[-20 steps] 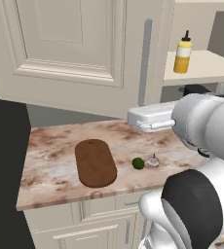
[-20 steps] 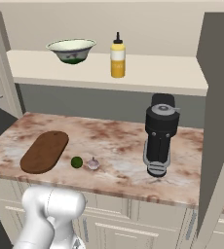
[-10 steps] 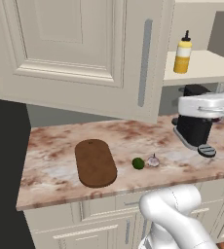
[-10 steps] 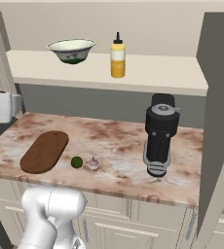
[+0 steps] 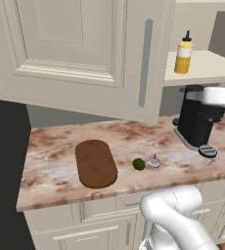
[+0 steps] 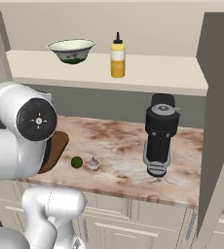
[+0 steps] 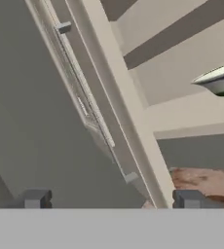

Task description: Open the cabinet. Place the bowl and condiment on the counter. Then place the lime and garlic on the cutting board.

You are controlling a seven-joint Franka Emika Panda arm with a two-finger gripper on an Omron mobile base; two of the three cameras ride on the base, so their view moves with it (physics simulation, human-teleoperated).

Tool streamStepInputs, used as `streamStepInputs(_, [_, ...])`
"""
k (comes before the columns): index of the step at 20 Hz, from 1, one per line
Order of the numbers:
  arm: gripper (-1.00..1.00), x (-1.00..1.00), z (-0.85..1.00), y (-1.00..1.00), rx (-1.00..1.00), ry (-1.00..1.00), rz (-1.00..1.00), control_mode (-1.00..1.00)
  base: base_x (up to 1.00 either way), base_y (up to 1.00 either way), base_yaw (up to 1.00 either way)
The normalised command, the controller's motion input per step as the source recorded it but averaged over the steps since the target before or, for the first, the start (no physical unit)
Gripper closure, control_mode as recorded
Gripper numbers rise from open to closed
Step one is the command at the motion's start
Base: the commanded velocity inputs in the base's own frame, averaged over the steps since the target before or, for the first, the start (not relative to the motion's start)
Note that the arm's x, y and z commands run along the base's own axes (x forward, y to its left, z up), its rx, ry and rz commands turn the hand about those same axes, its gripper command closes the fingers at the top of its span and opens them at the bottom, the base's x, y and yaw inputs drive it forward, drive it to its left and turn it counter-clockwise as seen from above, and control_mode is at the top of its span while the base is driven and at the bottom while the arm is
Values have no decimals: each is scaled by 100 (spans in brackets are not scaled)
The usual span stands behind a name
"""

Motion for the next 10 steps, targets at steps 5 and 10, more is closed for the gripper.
streamStepInputs(5, [-100, 26, 0, -25, 15, 0, 23, -100, 0, 0, 0])
streamStepInputs(10, [-100, 24, 0, -18, 12, 1, 21, -100, 0, 0, 0])
